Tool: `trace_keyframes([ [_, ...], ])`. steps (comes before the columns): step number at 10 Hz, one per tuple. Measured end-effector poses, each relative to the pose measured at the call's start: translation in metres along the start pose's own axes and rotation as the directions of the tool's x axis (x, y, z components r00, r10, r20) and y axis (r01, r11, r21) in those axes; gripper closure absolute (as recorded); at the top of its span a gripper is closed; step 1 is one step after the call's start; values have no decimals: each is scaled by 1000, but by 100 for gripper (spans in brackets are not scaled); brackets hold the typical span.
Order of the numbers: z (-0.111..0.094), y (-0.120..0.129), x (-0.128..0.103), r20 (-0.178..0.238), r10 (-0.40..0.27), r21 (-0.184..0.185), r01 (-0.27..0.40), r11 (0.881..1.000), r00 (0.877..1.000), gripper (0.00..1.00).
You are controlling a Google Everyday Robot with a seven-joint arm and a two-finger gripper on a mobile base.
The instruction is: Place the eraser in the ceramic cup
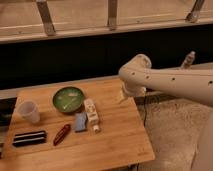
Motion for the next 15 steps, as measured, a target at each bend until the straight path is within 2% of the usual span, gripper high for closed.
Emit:
trace_keyframes([
  [2, 0, 0, 0, 0, -5, -3, 5, 1000, 1000, 20],
  [3, -3, -1, 0, -12, -34, -6, 34, 999, 999, 20],
  [4, -7, -10, 2, -25, -102, -6, 102, 995, 994, 20],
  [6, -16, -40, 13, -49, -234, -2, 235, 972, 971, 20],
  [8, -25, -91, 29, -78, -386, 8, 388, 922, 919, 20],
  [10, -35, -151, 40, -109, -531, 16, 536, 844, 840, 20],
  [11, -41, -184, 44, -128, -599, 17, 606, 796, 791, 20],
  [13, -52, -245, 47, -166, -688, 24, 700, 714, 707, 20],
  [14, -54, -252, 46, -172, -697, 24, 710, 704, 696, 20],
  [15, -52, -245, 46, -163, -693, 19, 704, 709, 702, 20],
])
